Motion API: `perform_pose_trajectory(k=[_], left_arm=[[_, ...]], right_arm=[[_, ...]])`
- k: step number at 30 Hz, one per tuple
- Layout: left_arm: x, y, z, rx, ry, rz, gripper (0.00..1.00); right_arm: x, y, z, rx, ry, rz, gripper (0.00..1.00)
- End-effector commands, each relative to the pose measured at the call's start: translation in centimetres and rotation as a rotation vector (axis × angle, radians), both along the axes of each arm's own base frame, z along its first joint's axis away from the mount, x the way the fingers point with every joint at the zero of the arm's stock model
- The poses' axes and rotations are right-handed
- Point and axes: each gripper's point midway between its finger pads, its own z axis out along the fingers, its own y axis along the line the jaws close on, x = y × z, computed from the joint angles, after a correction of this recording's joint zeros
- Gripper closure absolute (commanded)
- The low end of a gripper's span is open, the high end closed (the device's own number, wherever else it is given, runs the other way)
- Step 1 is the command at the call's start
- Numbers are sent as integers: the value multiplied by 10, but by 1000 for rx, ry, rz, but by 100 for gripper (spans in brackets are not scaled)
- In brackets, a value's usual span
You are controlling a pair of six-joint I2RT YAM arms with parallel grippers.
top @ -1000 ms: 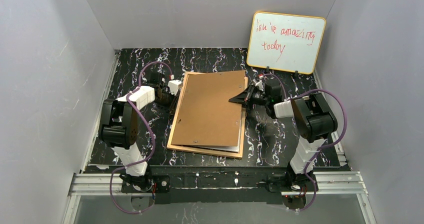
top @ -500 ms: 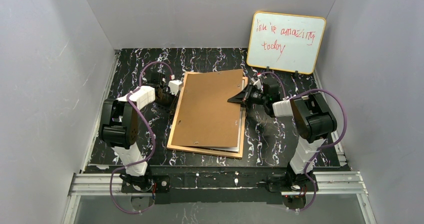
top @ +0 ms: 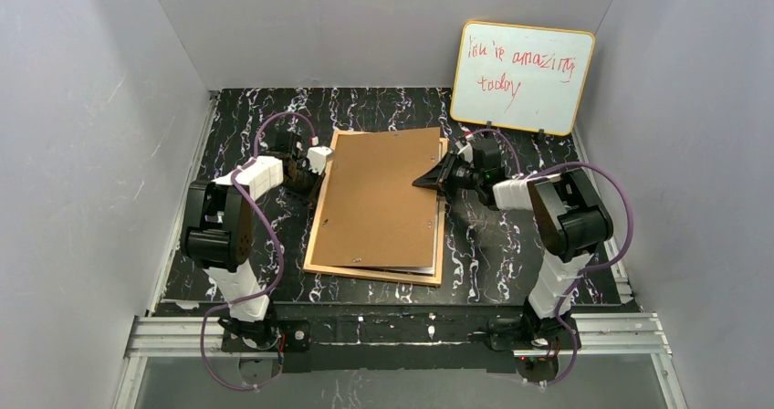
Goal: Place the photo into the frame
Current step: Place the photo frame item in the photo frame.
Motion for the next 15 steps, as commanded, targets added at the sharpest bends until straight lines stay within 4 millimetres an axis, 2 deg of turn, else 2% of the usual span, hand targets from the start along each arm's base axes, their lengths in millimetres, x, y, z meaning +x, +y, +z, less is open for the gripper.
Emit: perform_pose_trajectory(k=[1,8,10,11,12,15], left_arm=[[-16,-12,5,-23,65,-38,85],[-3,1,17,18,19,17,87],[-3,2,19,24,10,16,87],[-3,3,20,27,7,16,87],[-3,4,20,29,2,15,87],[-4,5,20,33,1,16,87]], right_arm=[[2,8,-6,-178,-23,16,71],[4,2,-16,-414,33,22,25],[1,2,-19,-488,41,29,18],[-1,1,-20,-519,47,29,7],[-1,1,-21,-552,47,25,2],[-1,-4,-20,-638,55,8,1]])
